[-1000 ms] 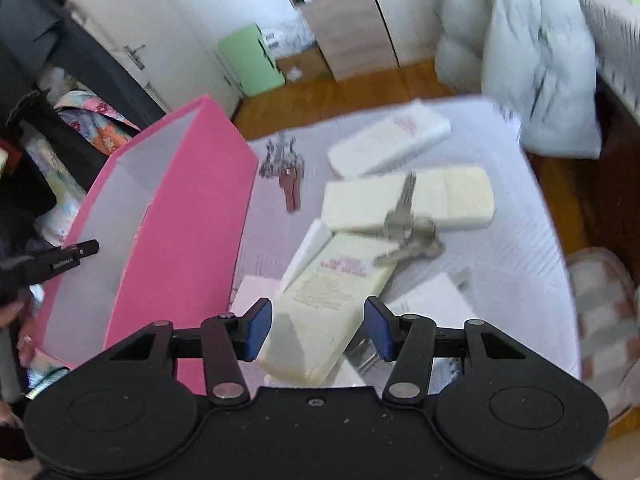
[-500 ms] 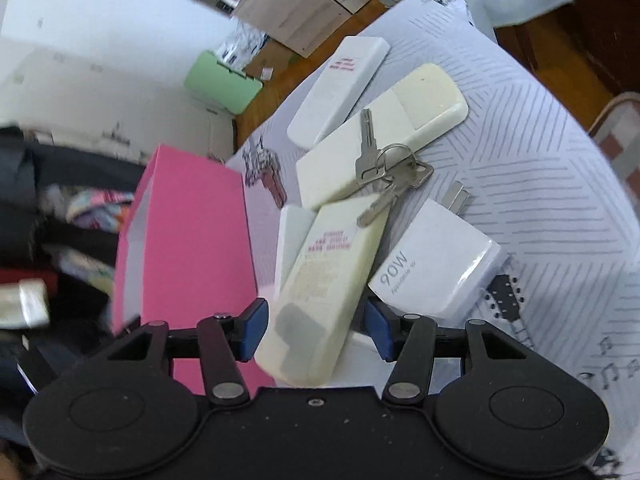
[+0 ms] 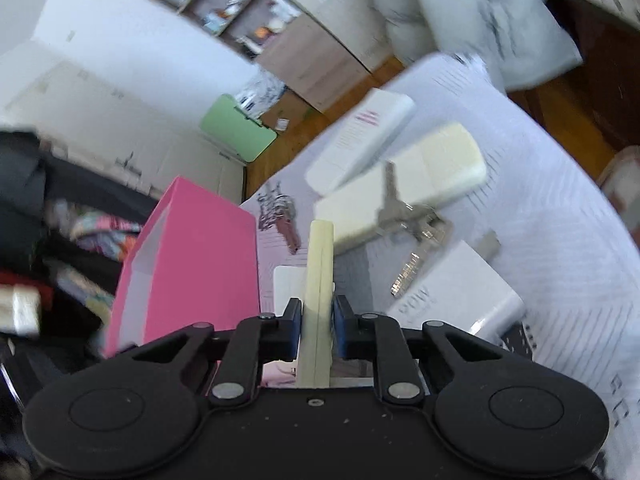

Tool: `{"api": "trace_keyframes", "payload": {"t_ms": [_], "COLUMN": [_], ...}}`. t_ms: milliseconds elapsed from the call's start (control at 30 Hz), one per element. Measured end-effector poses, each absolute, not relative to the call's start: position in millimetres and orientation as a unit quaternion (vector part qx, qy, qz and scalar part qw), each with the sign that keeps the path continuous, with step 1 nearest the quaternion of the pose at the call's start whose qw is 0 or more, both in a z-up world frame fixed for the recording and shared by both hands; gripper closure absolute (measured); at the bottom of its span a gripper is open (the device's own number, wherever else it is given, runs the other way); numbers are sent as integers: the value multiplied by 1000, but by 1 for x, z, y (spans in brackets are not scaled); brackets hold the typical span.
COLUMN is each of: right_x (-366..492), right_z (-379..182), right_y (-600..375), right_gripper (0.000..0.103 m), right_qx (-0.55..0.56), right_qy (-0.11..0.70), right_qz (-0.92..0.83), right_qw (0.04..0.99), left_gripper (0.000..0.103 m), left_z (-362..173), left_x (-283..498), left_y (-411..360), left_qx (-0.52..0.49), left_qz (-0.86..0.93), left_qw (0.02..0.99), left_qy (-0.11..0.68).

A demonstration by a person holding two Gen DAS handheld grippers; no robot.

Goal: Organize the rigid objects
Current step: 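Carry the TCL remote with the right tool over the pink box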

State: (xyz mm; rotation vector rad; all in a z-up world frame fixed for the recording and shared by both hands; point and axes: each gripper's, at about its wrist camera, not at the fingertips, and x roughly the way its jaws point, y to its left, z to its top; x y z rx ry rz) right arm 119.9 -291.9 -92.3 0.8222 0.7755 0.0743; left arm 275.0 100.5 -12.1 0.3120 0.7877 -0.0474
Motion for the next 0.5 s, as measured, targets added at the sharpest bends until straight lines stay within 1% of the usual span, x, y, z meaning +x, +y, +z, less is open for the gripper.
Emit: {"api": "trace_keyframes", "payload": {"t_ms": [167, 233, 333, 400, 433, 467, 500], "right_x": [132, 137, 142, 148, 148, 148, 147], "right_z": [-68, -64, -60, -57, -55, -54, -55], "right_y": [-261, -259, -264, -261, -256, -251, -247], "right_gripper": [79, 77, 77, 77, 74, 66, 65], "right_qx": [236, 222, 257, 231, 209, 191, 181], "right_qy": [387, 398, 410, 421, 426, 427, 428], "right_qz": [38, 44, 81, 85, 72, 65, 62], "right_qw": [891, 889, 871, 873, 877, 881, 883], "left_gripper": [93, 93, 93, 93, 93, 93, 93], "left_z": [-11, -11, -11, -11, -11, -11, -11], "left_x": [276, 276, 277, 277, 276, 277, 277], "left_y": [102, 102, 101, 102, 102, 102, 102], "left_qx": [148, 148, 153, 153, 152, 151, 150], "left_qz": [-24, -24, -24, -24, -25, -25, -25], "left_qw": [912, 912, 911, 911, 911, 911, 911], "left_qy": [383, 382, 382, 382, 382, 382, 382]}}
